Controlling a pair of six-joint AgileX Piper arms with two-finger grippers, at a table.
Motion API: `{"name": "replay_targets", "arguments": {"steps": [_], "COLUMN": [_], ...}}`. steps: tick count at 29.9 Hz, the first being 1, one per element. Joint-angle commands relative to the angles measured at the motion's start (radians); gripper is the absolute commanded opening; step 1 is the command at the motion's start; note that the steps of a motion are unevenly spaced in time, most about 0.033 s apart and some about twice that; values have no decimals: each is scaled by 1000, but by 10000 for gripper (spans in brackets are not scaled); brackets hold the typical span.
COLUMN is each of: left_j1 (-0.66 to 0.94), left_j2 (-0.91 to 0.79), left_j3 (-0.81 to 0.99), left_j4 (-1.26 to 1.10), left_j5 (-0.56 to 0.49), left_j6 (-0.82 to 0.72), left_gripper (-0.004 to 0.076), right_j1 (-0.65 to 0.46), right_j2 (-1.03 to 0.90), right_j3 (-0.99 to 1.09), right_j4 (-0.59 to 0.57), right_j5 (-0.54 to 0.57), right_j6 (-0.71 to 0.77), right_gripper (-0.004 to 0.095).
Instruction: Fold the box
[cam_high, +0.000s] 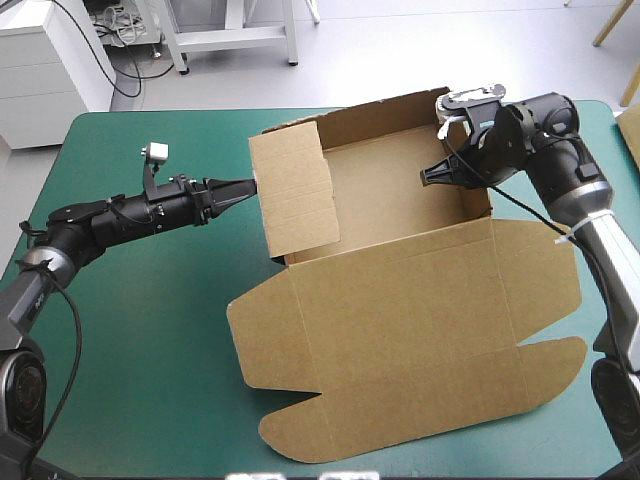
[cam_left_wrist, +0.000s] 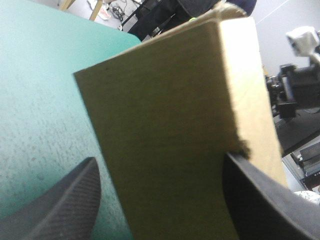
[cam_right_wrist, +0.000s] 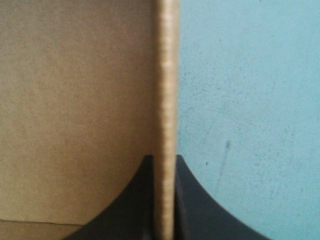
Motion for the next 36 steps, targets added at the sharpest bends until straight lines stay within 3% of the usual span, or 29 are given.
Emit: {"name": "replay_targets", "arguments": {"steps": [1,16,22,28,31,33,35,36], "left_j1": [-7,-9,-56,-167,-228,-263,-290,-303], "left_j2": [-52,-62,-62,-62,-62,-62,-62,-62], "left_j3": [-24,-44,-236,-430,-489,-509,-514,-514], "left_j4": [-108,-36,256,708,902,988,1024,1042], "left_j5": [115,90,15,-90,-143,-186,-222,-238], "left_j6": [4,-103,-361,-758,-906,-965,-975,-979], "left_gripper": [493,471,440,433,342,209,10,-5], "right_j1": [0,23,126,174,181,181,181,181], "right_j2": [-28,-17,-17,-17,-17,-17,-17,-17], "right_j3": [-32,-32,-32,-32,-34,-34,-34,-34], "right_j4": [3,8,-156,-179,-176,-152,-125,-116], "right_j5": [-68,-126,-169,-185,-185,-185,-185,-185], "right_j6": [-7,40,165,208,223,223,223,223], "right_gripper": [-22,-15,-14,-14,-14,-14,-14,-14]}}
